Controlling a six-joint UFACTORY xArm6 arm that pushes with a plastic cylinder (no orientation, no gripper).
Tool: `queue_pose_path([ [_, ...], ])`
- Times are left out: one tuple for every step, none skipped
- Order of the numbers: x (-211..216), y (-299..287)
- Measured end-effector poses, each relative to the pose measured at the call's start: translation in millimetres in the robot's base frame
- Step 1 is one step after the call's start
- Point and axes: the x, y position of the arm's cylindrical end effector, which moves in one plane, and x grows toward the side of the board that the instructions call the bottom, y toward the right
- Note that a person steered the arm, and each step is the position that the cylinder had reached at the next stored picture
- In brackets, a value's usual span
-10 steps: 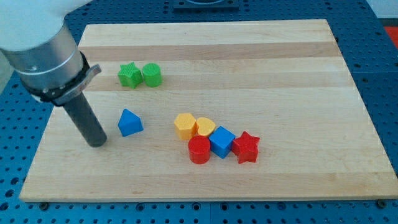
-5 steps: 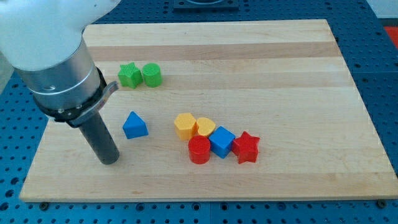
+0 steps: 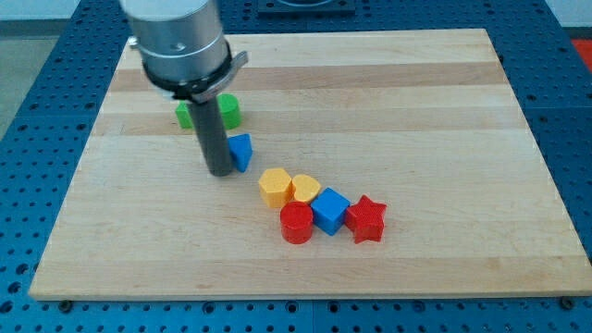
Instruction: Slide the blue triangle closer to the green star
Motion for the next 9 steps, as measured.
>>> queue_pose_path([
  [-20.2, 22.1],
  [-33.6, 38.2],
  [-34.6, 43.6],
  [-23.4, 56.3],
  [-19.0, 76.7],
  [-22.8, 79.2],
  [-39.5, 79.2],
  [-49.7, 79.2],
  [-50.4, 79.2],
])
